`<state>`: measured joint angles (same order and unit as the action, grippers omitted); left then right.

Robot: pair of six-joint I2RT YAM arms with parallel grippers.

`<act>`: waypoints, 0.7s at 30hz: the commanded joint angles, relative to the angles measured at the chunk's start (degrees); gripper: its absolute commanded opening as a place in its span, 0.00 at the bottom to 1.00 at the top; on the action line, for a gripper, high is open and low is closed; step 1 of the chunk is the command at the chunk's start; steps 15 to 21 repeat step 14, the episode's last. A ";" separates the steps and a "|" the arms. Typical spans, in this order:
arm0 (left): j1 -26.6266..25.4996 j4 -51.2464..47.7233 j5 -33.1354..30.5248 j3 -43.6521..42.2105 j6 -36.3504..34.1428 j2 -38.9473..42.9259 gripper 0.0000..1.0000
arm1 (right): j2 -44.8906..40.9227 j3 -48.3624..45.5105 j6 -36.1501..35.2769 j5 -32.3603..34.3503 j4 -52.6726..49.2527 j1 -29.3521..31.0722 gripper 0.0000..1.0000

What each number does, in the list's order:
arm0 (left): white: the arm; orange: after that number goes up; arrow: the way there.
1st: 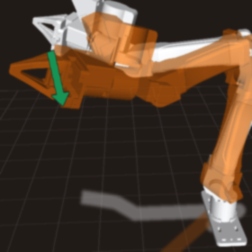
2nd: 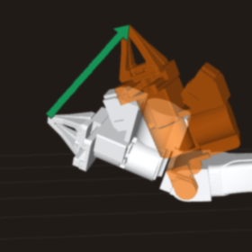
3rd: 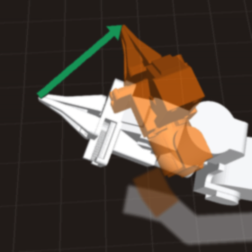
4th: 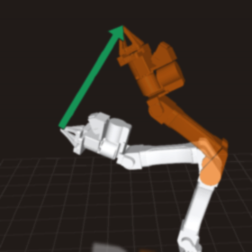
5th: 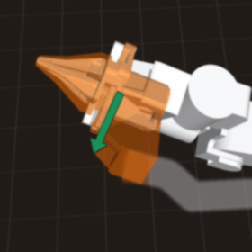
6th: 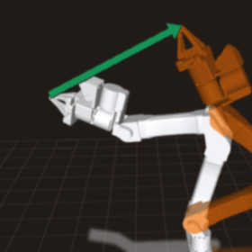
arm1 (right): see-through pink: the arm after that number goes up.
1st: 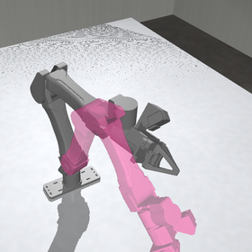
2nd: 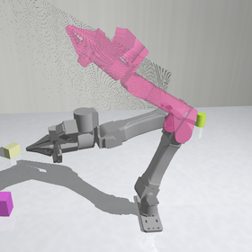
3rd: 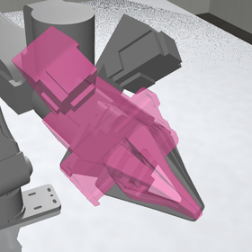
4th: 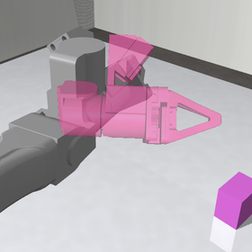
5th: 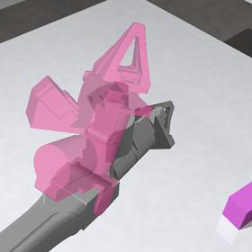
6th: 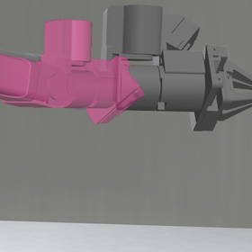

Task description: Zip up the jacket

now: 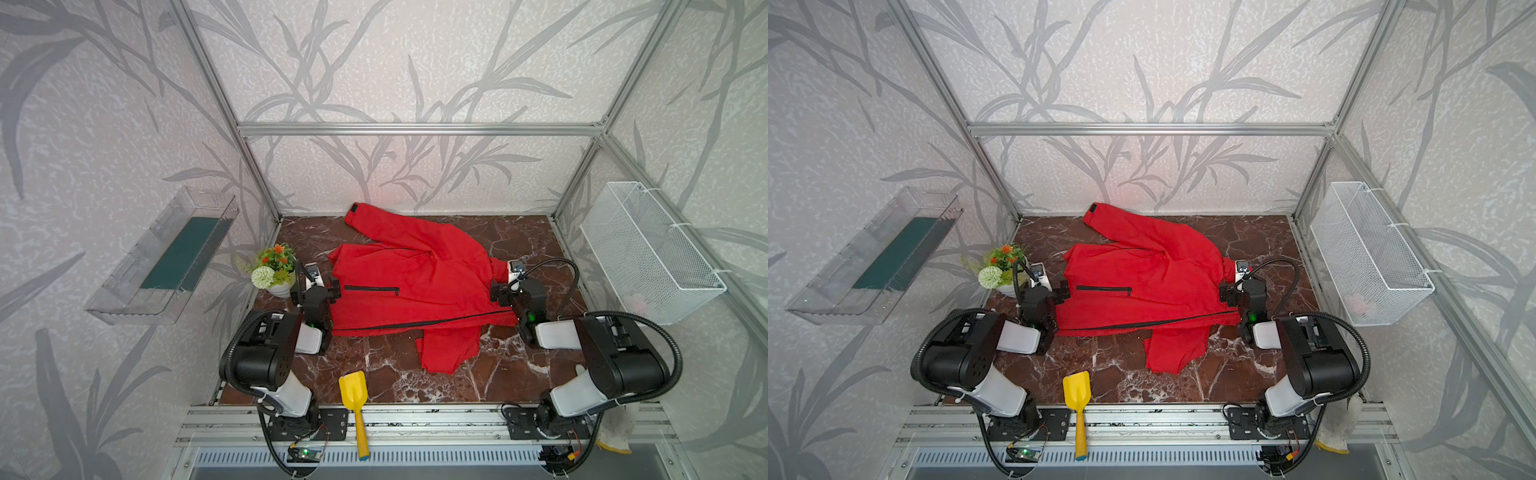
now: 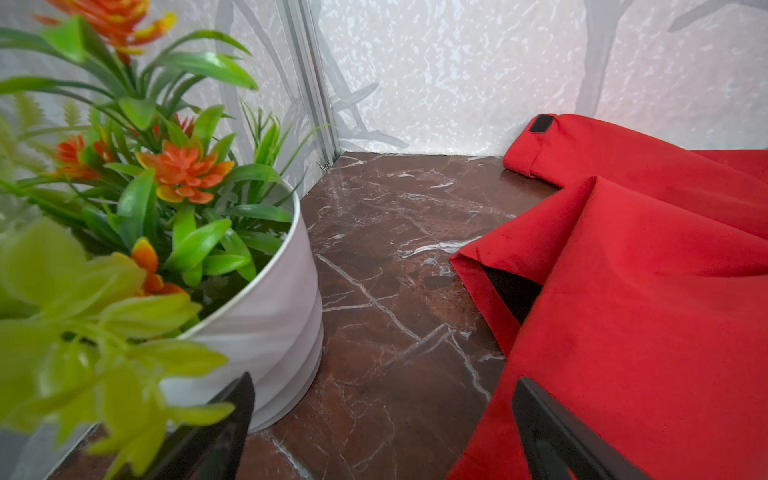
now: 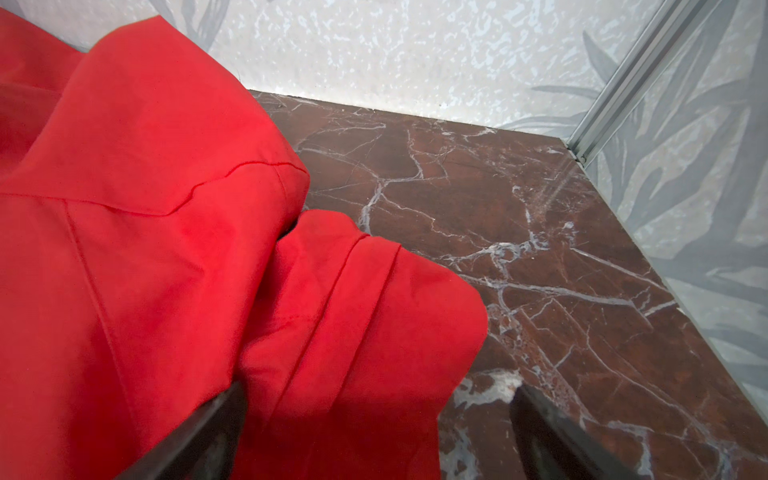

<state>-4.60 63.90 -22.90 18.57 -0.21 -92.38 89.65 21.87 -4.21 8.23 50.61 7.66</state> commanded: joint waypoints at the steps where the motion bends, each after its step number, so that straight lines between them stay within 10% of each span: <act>1: 0.49 -2.38 -1.11 0.79 1.08 1.02 0.99 | -0.88 0.74 -0.10 -0.49 -0.34 0.07 0.99; 21: 0.50 -2.30 -1.14 0.76 1.09 1.06 0.99 | -1.06 1.10 0.26 -3.16 -1.35 -1.16 0.99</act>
